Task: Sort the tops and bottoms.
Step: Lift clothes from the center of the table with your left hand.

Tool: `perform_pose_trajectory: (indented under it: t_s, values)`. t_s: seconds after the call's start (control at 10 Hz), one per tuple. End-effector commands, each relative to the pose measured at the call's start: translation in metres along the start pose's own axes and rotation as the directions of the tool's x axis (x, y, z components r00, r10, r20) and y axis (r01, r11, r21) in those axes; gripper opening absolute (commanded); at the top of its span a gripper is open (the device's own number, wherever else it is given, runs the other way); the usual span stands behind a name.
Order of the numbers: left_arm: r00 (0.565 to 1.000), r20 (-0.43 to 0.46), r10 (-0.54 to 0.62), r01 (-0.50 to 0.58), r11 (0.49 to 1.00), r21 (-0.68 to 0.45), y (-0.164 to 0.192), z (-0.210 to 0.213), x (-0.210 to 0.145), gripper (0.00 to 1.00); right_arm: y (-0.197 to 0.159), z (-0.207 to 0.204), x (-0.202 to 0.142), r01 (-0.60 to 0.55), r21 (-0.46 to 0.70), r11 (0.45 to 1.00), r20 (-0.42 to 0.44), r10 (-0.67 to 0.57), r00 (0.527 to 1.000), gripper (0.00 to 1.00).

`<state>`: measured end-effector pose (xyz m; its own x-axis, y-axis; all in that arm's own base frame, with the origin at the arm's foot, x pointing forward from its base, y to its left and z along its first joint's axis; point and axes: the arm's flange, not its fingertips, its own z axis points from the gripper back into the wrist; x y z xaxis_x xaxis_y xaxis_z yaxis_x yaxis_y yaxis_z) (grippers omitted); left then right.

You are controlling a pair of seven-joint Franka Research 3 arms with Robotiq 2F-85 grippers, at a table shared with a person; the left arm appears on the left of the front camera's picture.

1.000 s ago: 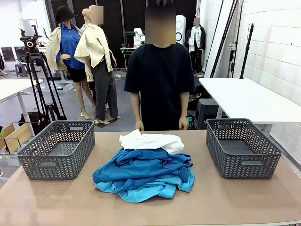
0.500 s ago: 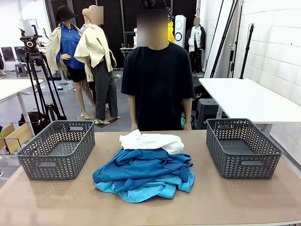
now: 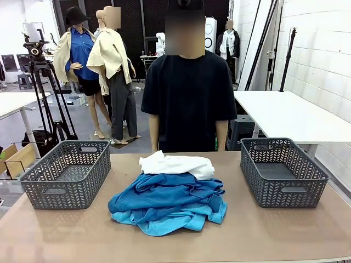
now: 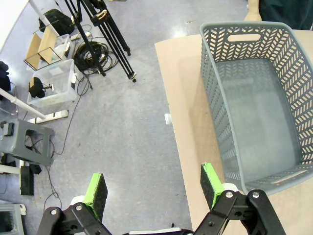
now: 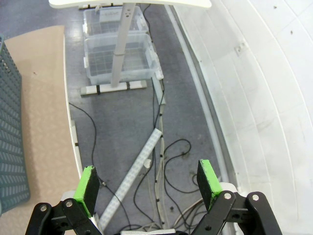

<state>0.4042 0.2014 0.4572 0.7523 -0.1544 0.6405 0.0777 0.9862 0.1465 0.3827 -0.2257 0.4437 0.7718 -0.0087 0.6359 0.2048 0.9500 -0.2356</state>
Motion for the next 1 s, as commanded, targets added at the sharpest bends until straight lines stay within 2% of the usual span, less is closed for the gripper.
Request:
perform_pose_trajectory:
  t_s: [0.0, 0.2, 0.3, 0.5, 0.7, 0.8, 0.9]
  values:
    - [1.0, 0.008, -0.013, 0.013, 1.0, 0.004, 0.003, 0.0, -0.003, 1.0, 0.001, 0.0, 0.0, -0.01, 0.002, 1.0, -0.005, 0.01, 1.0, 1.0]
    - [1.0, 0.0, 0.0, 0.0, 1.0, 0.0, 0.0, 0.0, 0.0, 1.0, 0.001, 0.0, 0.0, -0.01, 0.002, 1.0, -0.005, 0.01, 1.0, 1.0]
    - [1.0, 0.02, -0.011, 0.011, 1.0, 0.014, -0.007, 0.002, 0.017, 1.0, 0.001, 0.0, 0.0, -0.01, 0.002, 1.0, -0.005, 0.01, 1.0, 1.0]
    - [0.985, 0.143, -0.095, 0.105, 0.993, -0.06, -0.039, 0.017, 0.065, 1.0, 0.001, 0.0, 0.0, -0.01, 0.002, 1.0, -0.005, 0.01, 1.0, 1.0]
    - [0.947, 0.262, -0.187, 0.224, 0.967, -0.119, -0.079, 0.036, 0.102, 1.0, 0.001, 0.0, 0.0, -0.01, 0.002, 1.0, -0.005, 0.01, 1.0, 1.0]
    - [0.917, 0.308, -0.256, 0.32, 0.93, -0.18, -0.111, 0.047, 0.12, 1.0, 0.001, 0.0, 0.0, -0.01, 0.002, 1.0, -0.005, 0.01, 1.0, 1.0]
    - [0.837, 0.374, -0.4, 0.514, 0.809, -0.284, -0.172, 0.047, 0.138, 1.0, 0.001, 0.0, 0.0, -0.01, 0.002, 1.0, -0.005, 0.01, 1.0, 1.0]
